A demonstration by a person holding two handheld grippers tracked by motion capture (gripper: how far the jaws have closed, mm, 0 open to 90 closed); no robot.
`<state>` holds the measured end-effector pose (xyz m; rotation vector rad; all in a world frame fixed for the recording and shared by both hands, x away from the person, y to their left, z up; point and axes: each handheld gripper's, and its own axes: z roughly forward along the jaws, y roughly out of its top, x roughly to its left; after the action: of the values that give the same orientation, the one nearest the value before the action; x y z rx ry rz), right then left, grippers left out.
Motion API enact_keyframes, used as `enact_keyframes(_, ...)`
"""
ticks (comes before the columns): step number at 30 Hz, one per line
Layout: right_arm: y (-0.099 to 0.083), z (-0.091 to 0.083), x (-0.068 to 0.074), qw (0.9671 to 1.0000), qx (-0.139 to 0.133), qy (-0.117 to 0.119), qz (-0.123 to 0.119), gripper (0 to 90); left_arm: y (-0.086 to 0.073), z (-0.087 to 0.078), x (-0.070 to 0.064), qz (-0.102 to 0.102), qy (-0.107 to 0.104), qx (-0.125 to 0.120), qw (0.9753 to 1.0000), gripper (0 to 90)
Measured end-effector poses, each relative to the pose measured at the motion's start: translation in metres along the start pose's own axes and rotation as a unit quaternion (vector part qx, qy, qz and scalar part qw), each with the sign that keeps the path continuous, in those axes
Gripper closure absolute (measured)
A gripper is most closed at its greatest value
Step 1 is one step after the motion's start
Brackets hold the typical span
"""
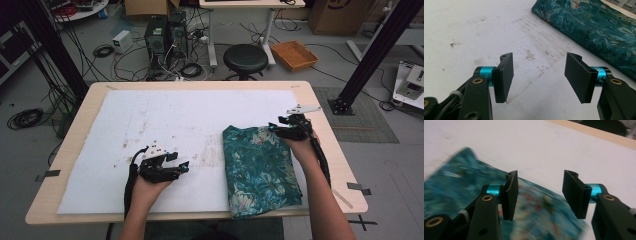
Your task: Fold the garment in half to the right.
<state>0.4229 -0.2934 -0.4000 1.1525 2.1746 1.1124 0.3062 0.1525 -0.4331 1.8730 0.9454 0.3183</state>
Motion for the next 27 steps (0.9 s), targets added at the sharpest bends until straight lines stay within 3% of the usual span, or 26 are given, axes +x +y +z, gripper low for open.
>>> enact_keyframes(4, 0.017, 0.018, 0.033, 0.9982, 0.004, 0.057, -0.021, 47.0, 0.001, -0.002, 0.0, 0.002, 0.0, -0.001, 1.0, 40.3)
enact_keyframes(7, 0.025, 0.037, 0.058, 0.9934, 0.017, 0.107, -0.038, 54.1, 0.001, -0.003, 0.0, 0.001, 0.001, -0.004, 1.0, 40.3)
enact_keyframes(11, 0.03, 0.059, 0.086, 0.9864, 0.031, 0.143, -0.074, 57.3, 0.001, -0.006, 0.001, 0.0, 0.002, -0.006, 1.0, 40.2)
enact_keyframes(14, 0.03, 0.075, 0.098, 0.9843, 0.049, 0.146, -0.087, 59.8, 0.001, -0.008, 0.002, 0.0, 0.003, -0.008, 1.0, 40.3)
enact_keyframes(19, 0.023, 0.095, 0.102, 0.9827, 0.076, 0.145, -0.086, 59.9, 0.001, -0.009, 0.003, -0.002, 0.004, -0.01, 0.9999, 40.3)
enact_keyframes(27, 0.02, 0.1, 0.114, 0.9792, 0.074, 0.141, -0.126, 59.9, 0.001, -0.006, 0.001, 0.002, 0.003, -0.005, 1.0, 40.3)
